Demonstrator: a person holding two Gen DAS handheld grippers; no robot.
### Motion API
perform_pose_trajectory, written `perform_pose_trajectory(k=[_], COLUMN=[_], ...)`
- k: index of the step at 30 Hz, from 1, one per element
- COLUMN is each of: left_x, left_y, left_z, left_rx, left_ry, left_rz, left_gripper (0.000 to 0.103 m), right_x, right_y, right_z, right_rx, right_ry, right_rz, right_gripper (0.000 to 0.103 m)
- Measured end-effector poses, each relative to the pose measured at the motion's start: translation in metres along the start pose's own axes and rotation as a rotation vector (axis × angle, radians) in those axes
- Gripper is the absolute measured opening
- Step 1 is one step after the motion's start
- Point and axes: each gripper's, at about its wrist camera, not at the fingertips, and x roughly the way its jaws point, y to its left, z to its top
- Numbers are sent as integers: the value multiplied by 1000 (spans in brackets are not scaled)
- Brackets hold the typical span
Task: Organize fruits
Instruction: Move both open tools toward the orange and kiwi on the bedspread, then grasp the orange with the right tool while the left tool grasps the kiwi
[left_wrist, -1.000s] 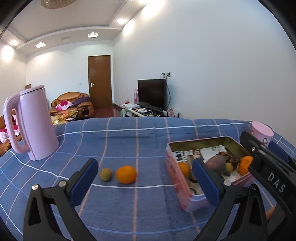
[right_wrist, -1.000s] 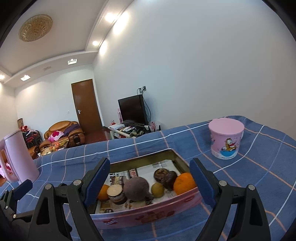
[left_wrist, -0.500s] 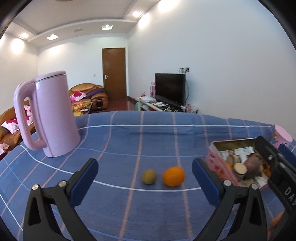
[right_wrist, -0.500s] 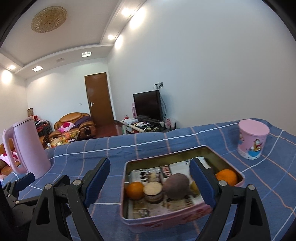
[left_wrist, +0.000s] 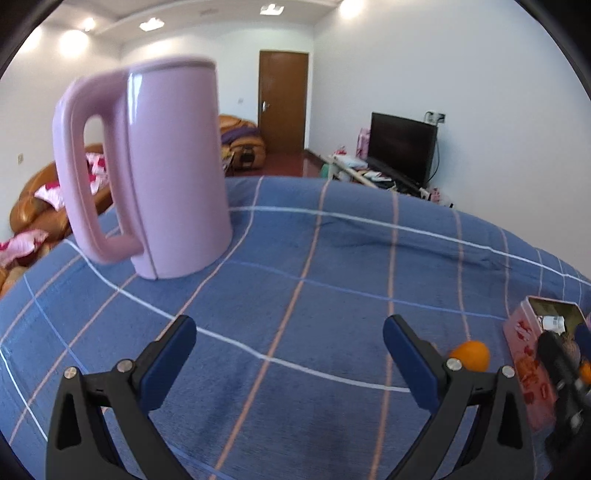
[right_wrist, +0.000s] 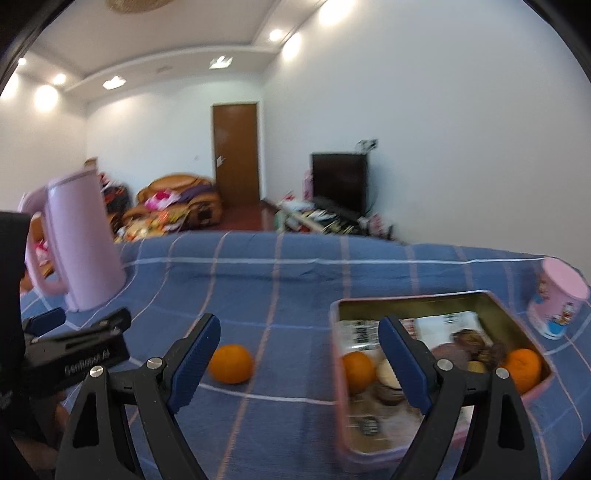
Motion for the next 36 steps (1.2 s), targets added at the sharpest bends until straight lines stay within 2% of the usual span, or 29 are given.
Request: perform_pose_trajectory(k=[1,3,5,10,16,18,21,24,27,29,31,34,36], left_x=[2,6,9,10,8,8,9,9,7,3,0,5,8], left_y=[2,6,8,9,5,5,6,7,5,-1,-10,-23,-30], left_z=[0,0,0,0,0,0,1,1,1,1,1,1,1], left_rx=[-4,-17,-26,-19,7,11,6,2,14,33,64,93,105], left_ry=[10,31,44,54,57,60,62,64,52,27,11,40,60], left_rz=[8,21,22,36,37,40,39,33,13,-22,-82,-171,-209], left_gripper=[103,103,103,103,103,103,103,103,103,103,103,100,91], right_x=[6,20,36,69,84,83,83,76,55,26,4,-10,-12], right_y=[4,12,18,31,44,43,41,38,30,19,12,3,-2], right_z=[0,0,0,-5,-9,-9,-9,-9,-5,-2,-1,-2,-2], right_rx=[-11,-39,-57,-96,-152,-143,-133,-117,-83,-38,1,41,62], right_ry=[27,92,161,303,380,382,380,361,263,115,21,-34,-36], right_rz=[18,46,62,101,109,139,153,162,143,110,80,28,17], right_gripper=[87,71,60,57,53,41,41,40,40,40,40,40,41])
